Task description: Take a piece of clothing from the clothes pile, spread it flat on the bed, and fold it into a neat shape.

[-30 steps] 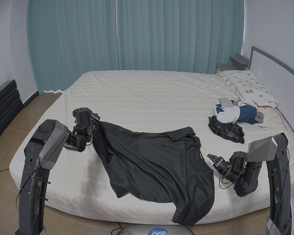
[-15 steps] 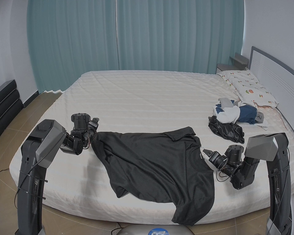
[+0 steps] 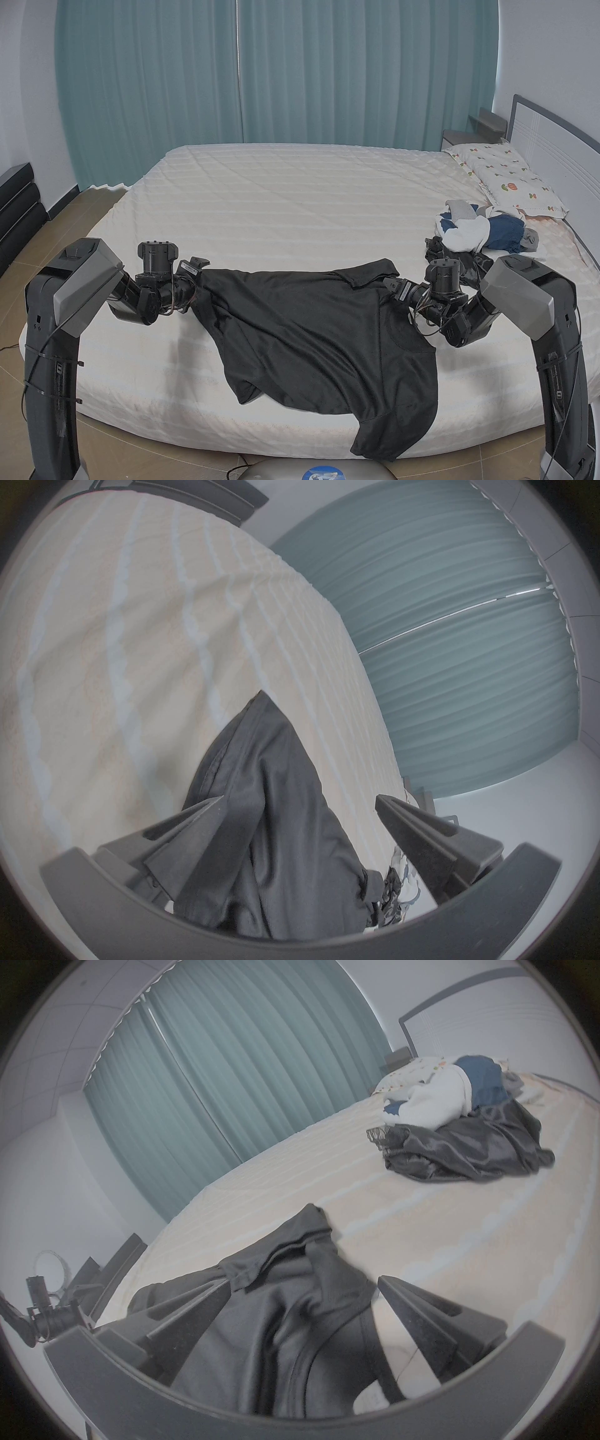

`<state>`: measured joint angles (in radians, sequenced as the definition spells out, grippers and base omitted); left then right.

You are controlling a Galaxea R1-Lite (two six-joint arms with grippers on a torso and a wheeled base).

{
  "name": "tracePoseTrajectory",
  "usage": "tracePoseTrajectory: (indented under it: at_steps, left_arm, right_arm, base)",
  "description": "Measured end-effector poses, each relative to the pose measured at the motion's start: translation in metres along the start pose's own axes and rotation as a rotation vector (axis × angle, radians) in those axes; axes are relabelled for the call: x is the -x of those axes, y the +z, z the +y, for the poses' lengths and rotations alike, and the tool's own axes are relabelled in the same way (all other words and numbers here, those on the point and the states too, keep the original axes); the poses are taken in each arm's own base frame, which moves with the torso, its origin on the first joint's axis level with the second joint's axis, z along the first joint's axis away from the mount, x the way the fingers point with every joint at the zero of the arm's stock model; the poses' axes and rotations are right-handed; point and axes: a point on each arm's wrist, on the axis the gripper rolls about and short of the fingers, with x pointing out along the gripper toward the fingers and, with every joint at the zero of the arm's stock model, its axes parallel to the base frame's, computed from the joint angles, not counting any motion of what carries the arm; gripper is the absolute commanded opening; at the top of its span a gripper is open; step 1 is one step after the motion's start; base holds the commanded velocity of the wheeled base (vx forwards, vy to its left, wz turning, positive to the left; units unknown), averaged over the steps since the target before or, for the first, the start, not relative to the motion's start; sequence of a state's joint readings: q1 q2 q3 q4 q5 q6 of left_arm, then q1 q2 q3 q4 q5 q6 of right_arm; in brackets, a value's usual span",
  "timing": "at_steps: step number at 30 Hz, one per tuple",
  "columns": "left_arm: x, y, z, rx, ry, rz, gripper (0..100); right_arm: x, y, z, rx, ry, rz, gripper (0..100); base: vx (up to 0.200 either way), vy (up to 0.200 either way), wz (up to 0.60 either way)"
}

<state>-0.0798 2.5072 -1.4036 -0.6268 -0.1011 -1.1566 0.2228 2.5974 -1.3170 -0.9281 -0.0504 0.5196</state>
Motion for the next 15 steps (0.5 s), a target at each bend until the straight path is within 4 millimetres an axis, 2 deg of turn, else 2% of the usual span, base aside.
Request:
tracePoseTrajectory:
  at_steps: [8,9,15]
  left_arm:
    - [0.005,-0.004,0.000,0.001,0.003,0.025,100]
    - [0.005,-0.004,-0.001,0.001,0.003,0.025,100]
    - [0.006,-0.004,-0.001,0.001,0.003,0.027,100]
  right_arm:
    - [-0.030,0.004,0.001,0.032,-0.018,-0.012,100]
    - [-0.033,0.004,0.000,0.033,-0.025,-0.007,0]
    - [-0.051,0.003,-0.007,0.035,-0.034,-0.019,0]
  base:
    - [0.000,0.000,0.00]
    - [0.000,0.000,0.00]
    - [0.000,0.000,0.00]
